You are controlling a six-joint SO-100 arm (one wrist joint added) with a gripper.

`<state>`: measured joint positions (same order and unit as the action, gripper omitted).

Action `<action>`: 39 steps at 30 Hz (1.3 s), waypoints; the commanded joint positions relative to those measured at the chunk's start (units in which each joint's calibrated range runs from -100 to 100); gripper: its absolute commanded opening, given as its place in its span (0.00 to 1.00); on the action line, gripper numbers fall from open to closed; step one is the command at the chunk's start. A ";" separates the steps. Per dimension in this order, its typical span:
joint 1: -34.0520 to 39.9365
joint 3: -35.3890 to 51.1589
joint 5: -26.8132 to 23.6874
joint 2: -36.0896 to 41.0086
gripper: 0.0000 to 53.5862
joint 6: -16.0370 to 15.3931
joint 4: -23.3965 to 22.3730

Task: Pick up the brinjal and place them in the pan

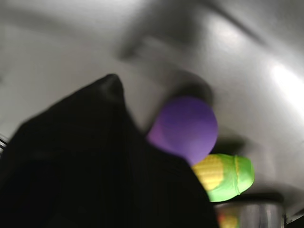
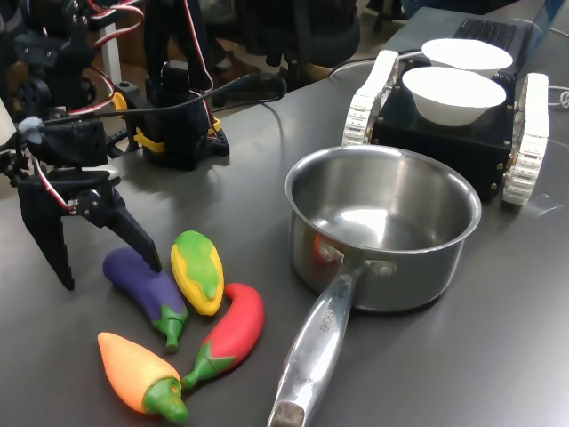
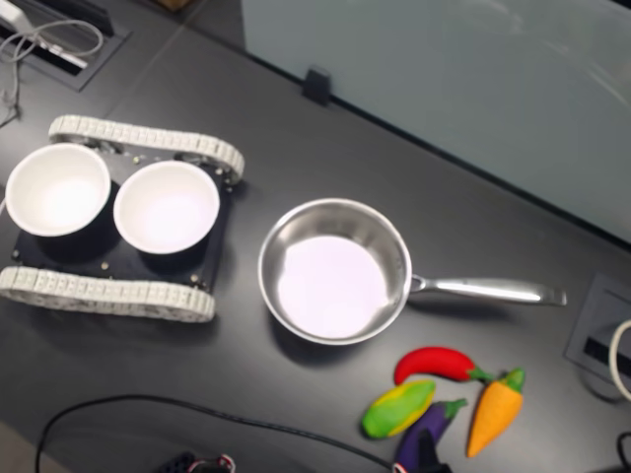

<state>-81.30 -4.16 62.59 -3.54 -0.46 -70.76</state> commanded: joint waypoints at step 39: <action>8.48 -10.06 -2.74 1.38 0.62 3.74 7.09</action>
<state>-73.05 -12.76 60.39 -3.87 2.30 -62.43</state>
